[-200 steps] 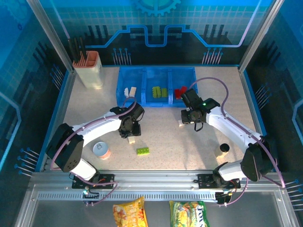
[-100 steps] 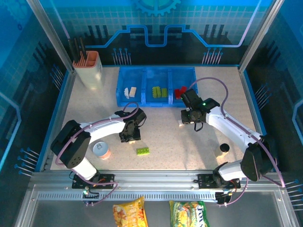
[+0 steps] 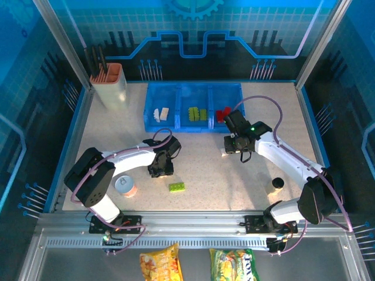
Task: Sort the legos into containers by color
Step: Pick up the lego from the middle-left of the table.
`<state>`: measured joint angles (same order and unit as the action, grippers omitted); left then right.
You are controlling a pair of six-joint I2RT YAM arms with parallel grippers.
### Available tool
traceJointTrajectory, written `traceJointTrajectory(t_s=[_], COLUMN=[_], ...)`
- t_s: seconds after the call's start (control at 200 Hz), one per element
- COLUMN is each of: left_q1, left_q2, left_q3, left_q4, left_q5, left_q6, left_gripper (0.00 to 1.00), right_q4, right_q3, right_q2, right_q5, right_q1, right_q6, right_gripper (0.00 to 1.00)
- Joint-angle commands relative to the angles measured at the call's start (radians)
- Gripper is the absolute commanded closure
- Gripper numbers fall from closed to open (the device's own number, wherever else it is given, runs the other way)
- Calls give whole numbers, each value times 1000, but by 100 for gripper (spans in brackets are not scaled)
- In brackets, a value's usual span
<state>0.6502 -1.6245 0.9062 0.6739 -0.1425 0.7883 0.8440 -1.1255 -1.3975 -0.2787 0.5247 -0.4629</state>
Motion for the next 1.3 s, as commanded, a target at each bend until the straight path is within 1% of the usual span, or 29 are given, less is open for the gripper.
traceJointTrajectory(t_s=[0.0, 0.225, 0.4, 0.605, 0.78, 0.975, 1.296], left_q1=[5, 5, 3, -19, -67, -137, -253], left_q2=[-11, 0, 20, 40, 61, 70, -6], left_q3=[-12, -10, 6, 42, 83, 157, 353], left_q4=[5, 6, 28, 60, 83, 108, 134], left_q5=[4, 3, -8, -17, -17, -5, 19], left_q6=[19, 13, -2, -40, -95, -186, -356], left_gripper=[59, 63, 63, 63, 63, 63, 63], right_q4=[12, 18, 24, 33, 41, 50, 75], right_q3=[-14, -17, -17, -19, -12, 2, 32], right_q2=[3, 8, 12, 21, 36, 55, 109], right_q5=[0, -4, -6, -15, -25, -35, -54], right_q1=[11, 10, 12, 12, 12, 12, 12], right_q6=[8, 6, 4, 2, -3, -16, -46], right_gripper=[62, 62, 63, 63, 63, 63, 63])
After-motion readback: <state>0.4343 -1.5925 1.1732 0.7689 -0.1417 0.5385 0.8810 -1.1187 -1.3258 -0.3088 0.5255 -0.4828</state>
